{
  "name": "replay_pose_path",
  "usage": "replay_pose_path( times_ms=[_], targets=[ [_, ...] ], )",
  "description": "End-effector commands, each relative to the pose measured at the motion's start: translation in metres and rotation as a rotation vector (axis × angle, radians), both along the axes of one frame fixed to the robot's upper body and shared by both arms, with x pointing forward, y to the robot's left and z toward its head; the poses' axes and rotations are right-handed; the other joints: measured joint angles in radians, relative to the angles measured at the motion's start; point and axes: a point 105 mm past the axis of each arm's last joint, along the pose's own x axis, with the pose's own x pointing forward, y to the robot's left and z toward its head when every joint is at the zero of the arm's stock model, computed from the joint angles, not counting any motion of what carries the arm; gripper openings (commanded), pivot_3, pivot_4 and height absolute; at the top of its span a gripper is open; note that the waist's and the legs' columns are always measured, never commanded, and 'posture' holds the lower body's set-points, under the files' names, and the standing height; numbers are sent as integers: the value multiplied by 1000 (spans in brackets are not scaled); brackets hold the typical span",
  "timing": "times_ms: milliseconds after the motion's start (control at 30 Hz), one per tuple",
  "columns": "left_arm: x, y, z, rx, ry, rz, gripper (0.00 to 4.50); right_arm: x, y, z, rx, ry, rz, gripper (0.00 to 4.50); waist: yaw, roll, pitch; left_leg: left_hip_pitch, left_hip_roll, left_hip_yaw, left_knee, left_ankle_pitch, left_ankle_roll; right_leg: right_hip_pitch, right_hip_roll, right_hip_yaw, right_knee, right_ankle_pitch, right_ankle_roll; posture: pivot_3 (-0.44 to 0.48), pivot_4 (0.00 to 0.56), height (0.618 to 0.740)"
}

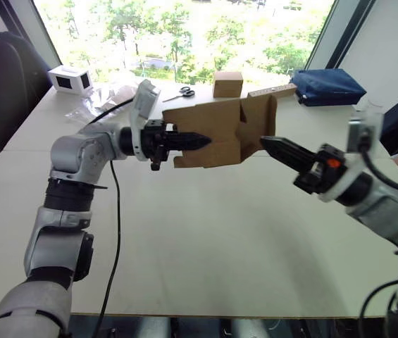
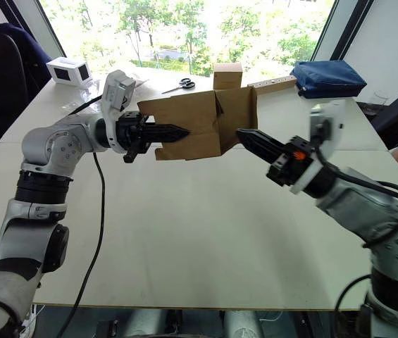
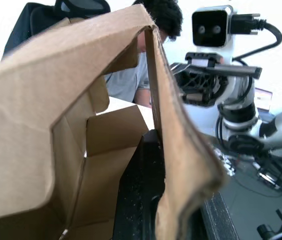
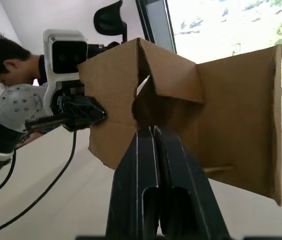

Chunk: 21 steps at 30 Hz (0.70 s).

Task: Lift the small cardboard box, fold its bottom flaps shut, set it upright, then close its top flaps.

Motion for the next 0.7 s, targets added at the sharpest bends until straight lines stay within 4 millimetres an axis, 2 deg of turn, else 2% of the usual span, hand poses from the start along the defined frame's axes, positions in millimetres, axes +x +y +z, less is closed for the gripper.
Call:
replay_pose_path(
  times_ms=[33,200,333,700],
  targets=[
    [-9,0,16,9,-84,-50,0,-14,-3,-2,-32,2,18,48,0,0,0,0,0,0,0,0,0,0,0,0,0,0,0,0,150,740],
    [-16,-3,17,36,-100,-104,0,-13,1,-17,-71,29,15,48,1,0,0,0,0,0,0,0,0,0,0,0,0,0,0,0,150,740],
    [-21,-6,19,50,-111,-138,0,-7,7,-20,-73,15,17,48,1,0,0,0,0,0,0,0,0,0,0,0,0,0,0,0,150,740],
    [-28,-8,20,64,-120,-169,0,-5,26,-11,-19,-26,89,48,1,0,0,0,0,0,0,0,0,0,0,0,0,0,0,0,150,740]
  ],
)
